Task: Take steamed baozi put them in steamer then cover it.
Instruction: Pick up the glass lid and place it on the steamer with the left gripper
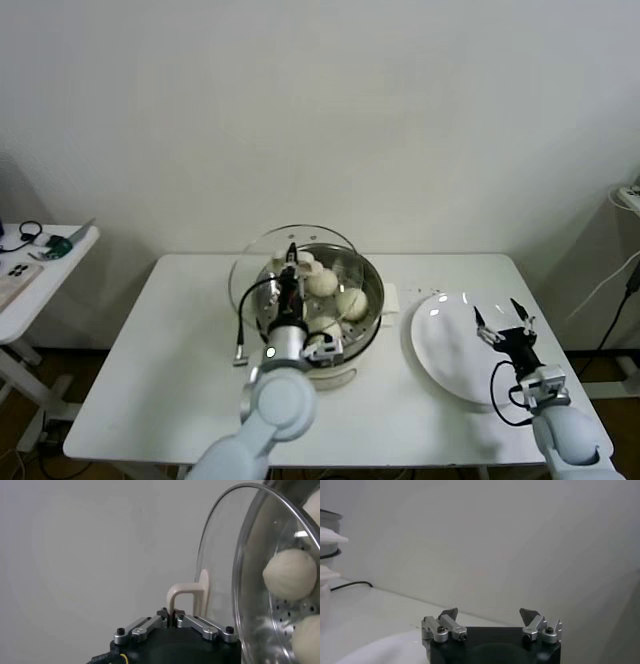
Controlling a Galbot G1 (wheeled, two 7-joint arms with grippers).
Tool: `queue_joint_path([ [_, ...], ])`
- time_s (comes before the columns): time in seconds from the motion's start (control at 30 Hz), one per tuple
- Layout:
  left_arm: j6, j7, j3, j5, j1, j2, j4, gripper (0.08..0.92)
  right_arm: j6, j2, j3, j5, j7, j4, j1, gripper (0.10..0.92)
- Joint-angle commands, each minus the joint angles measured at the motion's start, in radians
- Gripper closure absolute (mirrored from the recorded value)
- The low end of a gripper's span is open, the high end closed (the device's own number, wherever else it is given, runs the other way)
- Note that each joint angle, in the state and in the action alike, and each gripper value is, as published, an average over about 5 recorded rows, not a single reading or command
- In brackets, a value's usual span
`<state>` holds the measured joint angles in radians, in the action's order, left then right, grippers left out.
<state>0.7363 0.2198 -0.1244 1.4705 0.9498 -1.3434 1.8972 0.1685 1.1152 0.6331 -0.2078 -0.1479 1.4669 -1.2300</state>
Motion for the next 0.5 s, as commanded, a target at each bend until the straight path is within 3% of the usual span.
queue_joint_path([
  [0.03, 0.049, 0.023, -0.052, 0.034, -0.040, -0.073, -0.057, 0.851, 0.004, 0.001, 0.010, 0.004, -0.002, -0.012, -0.003, 0.203],
  [0.5, 0.049, 0.032, -0.077, 0.034, -0.042, -0.079, -0.124, 0.851, 0.009, 0.001, 0.020, 0.003, -0.007, -0.016, -0.006, 0.203],
])
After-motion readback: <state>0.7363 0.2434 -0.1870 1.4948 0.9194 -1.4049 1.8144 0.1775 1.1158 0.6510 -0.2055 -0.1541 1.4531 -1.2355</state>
